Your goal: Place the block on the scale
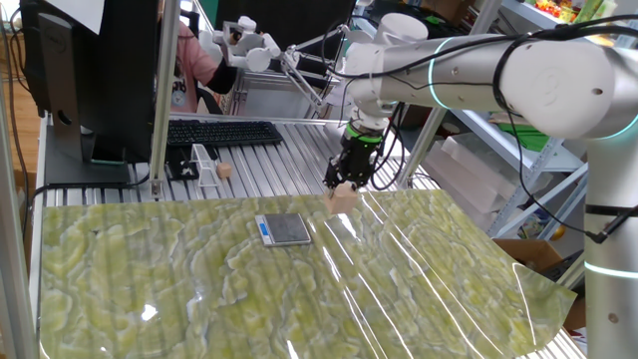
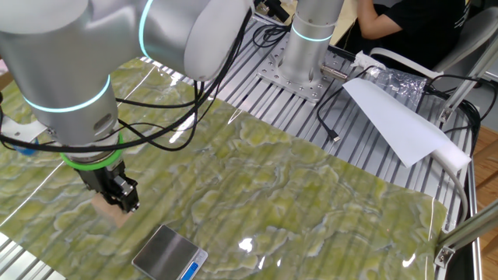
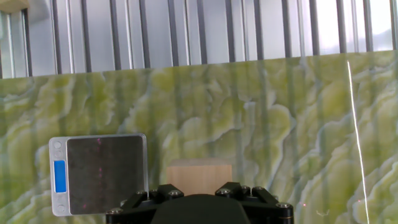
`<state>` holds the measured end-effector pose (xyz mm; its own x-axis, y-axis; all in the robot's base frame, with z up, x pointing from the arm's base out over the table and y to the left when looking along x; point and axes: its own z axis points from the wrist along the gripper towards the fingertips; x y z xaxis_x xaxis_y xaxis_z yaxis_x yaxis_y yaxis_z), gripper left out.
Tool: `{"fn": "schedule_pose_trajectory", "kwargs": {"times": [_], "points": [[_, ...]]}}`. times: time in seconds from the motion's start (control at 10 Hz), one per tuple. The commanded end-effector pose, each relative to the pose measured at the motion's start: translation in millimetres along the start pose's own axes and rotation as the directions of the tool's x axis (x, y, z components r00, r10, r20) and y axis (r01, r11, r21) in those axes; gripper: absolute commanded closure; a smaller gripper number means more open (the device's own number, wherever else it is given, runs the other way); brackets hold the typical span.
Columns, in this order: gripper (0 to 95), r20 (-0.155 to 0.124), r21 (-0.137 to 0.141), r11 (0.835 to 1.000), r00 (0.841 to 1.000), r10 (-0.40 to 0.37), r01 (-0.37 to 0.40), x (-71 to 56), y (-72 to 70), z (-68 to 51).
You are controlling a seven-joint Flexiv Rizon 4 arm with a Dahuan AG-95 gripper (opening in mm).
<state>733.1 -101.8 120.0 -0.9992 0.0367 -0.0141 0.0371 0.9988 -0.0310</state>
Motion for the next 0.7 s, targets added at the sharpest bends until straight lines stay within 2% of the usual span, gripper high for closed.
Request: {"fn": "schedule_pose_trajectory", "kwargs": {"times": [0.1, 0.7], "points": [[95.0, -0.014, -0.010, 0.999, 0.999, -0.040, 0.040, 0.2, 0.0, 0.0], [95.0, -0.005, -0.025, 0.998, 0.998, -0.064, 0.064, 0.2, 0.0, 0.0]]}}
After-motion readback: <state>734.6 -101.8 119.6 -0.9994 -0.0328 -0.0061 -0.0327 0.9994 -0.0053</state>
